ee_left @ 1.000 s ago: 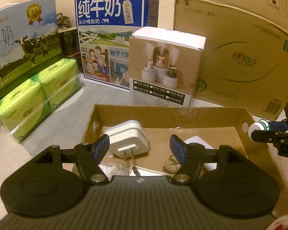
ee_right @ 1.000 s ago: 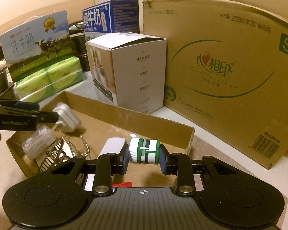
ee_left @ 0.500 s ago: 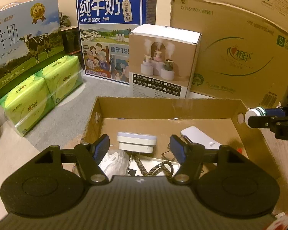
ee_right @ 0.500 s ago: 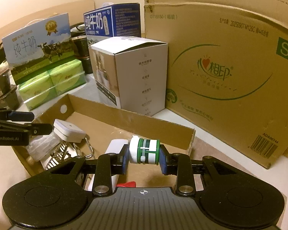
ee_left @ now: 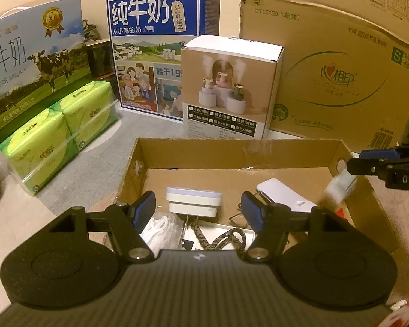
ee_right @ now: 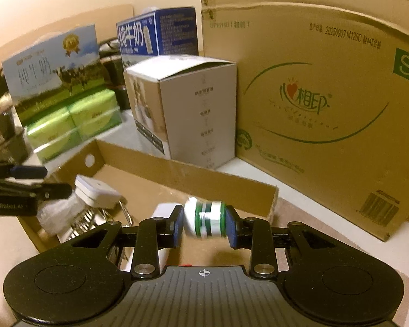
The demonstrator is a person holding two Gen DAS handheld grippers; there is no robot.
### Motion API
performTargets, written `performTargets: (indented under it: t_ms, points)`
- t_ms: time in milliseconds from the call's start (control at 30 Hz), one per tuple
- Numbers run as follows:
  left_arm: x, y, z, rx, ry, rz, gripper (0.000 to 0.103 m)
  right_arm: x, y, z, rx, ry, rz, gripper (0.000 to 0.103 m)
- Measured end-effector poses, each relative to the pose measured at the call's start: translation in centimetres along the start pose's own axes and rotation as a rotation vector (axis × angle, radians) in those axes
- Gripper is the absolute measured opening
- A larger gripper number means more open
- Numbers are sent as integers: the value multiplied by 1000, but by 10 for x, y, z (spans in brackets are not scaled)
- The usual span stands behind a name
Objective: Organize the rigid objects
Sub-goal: 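Open the left tool to drop the adapter while the right tool releases the cylinder into the box, then move both tools back toward the blue binder clip and white plug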
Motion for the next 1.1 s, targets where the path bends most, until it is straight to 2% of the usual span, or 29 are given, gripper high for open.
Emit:
performTargets:
  t_ms: [67,133,533,1100]
  points:
    - [3,2,0,7,4,4,67,3,0,3,-15,-4,8,42]
    - [8,4,0,12,5,7,67,6,0,4,-23,7,15,45]
    - [46,21,7,39,3,16,67,31,10,2,-64,25,4,53]
    - [126,56,28,36,-39,30,69,102,56,-29,-57,20,-20,66]
Point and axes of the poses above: each gripper's, at about its wrist camera, not at the fingertips, and x roughly against the way its jaws point, z to its right, y to its underside, the point moved 3 cm from there along -x, roughly the way its jaws point, and after that the axes turned 6 degrees about -y, right-handed, at the moved point
